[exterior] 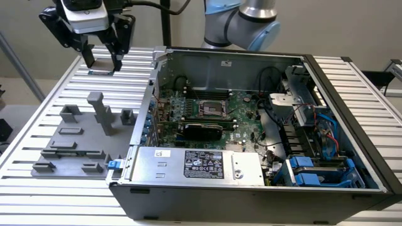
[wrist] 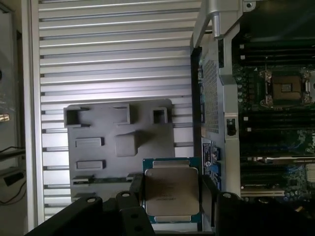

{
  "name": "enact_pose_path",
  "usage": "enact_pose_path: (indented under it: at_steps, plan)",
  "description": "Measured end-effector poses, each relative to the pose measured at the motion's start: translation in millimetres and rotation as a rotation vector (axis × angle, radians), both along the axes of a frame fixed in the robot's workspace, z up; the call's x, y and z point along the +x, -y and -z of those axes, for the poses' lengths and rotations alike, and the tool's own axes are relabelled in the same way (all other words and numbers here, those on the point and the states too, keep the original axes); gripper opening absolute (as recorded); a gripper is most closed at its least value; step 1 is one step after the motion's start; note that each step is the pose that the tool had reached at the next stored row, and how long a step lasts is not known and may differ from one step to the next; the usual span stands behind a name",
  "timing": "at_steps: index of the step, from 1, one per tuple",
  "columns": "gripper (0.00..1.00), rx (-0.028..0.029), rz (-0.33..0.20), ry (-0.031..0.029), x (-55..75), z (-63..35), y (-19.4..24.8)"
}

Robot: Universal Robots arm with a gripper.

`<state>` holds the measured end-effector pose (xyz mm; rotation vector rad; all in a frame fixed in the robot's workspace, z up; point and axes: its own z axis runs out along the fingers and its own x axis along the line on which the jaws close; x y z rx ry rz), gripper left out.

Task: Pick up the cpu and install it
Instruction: 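Pick up the cpu and move it towards the insertion slot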

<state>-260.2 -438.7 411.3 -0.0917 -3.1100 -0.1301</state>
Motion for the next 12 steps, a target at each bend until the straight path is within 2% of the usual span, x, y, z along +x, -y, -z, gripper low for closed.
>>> enact_pose_path:
  at_steps: [12]
  plan:
    - [0.55, 0.0018, 0.000, 0.0000, 54.7, -0.2, -1.5]
